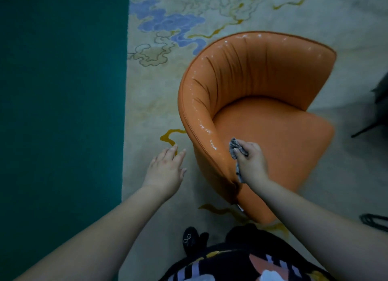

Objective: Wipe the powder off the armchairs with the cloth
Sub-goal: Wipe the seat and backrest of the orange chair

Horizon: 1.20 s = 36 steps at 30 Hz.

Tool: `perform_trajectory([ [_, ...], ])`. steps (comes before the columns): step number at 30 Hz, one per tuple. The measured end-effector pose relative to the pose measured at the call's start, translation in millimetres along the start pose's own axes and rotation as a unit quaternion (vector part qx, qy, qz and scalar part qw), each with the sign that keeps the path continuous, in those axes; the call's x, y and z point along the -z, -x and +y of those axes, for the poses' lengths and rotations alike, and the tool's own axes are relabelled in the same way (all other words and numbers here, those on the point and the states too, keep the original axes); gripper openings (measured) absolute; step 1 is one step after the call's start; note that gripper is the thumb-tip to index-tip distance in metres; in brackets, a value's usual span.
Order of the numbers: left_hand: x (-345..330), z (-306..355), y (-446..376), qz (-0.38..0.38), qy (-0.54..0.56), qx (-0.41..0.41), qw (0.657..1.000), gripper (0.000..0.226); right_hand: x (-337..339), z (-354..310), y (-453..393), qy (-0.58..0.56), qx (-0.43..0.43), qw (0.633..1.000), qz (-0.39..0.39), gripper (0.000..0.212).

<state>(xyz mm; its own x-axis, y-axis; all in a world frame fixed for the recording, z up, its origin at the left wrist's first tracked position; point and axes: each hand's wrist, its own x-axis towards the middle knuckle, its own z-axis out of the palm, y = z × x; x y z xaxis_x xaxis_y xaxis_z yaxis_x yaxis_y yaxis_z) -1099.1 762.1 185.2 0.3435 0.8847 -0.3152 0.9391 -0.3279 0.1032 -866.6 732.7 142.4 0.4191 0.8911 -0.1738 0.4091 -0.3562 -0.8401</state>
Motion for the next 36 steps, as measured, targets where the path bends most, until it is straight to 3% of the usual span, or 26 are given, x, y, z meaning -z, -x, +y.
perform_trajectory([
  [16,25.8,-17.9,-87.9,0.004,-0.006,-0.035,0.999,0.065,-8.9,-4.7,-30.0,-0.013,-0.036,0.998,0.059,0.032],
  [21,23.3,-41.5,-128.1,-0.032,-0.045,-0.156,0.986,0.064,-39.1,-2.7,-40.7,-0.022,-0.083,0.991,0.106,0.03],
  [28,16.7,-71.2,-180.6,-0.052,-0.102,-0.347,0.931,0.059,-74.0,-6.8,-27.5,-0.017,-0.168,0.963,0.21,0.031],
  [36,9.7,-81.8,-205.2,-0.045,-0.104,-0.421,0.9,0.056,-103.3,1.8,-6.4,-0.019,-0.258,0.935,0.243,0.031],
])
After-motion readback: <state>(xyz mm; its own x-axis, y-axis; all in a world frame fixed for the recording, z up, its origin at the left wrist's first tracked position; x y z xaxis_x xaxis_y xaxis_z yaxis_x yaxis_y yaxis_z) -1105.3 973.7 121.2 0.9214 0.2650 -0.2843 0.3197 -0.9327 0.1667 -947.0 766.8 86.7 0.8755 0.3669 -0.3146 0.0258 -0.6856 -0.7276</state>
